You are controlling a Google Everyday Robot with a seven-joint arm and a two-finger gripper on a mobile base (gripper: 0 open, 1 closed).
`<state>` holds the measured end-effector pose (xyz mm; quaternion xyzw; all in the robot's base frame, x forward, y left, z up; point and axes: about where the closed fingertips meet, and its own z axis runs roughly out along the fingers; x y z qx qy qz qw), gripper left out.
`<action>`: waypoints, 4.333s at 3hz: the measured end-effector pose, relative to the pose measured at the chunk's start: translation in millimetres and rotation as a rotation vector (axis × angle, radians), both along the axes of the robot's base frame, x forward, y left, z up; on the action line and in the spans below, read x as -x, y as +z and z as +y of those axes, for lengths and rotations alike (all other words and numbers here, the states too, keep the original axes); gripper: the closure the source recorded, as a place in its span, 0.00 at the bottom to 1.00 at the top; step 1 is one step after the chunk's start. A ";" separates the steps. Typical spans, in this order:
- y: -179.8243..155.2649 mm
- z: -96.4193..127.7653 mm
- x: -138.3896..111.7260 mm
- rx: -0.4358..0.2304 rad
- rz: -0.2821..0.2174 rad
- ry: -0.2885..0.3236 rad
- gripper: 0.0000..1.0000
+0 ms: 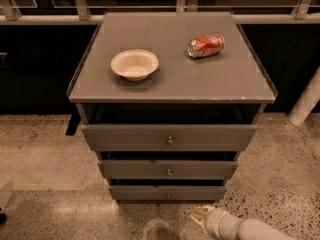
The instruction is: Open bottom drawer
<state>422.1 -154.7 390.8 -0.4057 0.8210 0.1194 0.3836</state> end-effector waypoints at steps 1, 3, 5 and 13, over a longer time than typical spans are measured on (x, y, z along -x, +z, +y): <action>-27.1 -13.9 -24.5 0.021 -0.071 -0.077 1.00; -34.3 -13.4 -26.5 0.001 -0.066 -0.087 1.00; -91.7 -8.6 -70.5 -0.100 -0.046 -0.092 1.00; -166.5 -45.1 -191.4 -0.072 -0.097 -0.265 1.00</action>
Offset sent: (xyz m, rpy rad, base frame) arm 0.0211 -0.0120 -0.0246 -0.0188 -0.0626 -0.0682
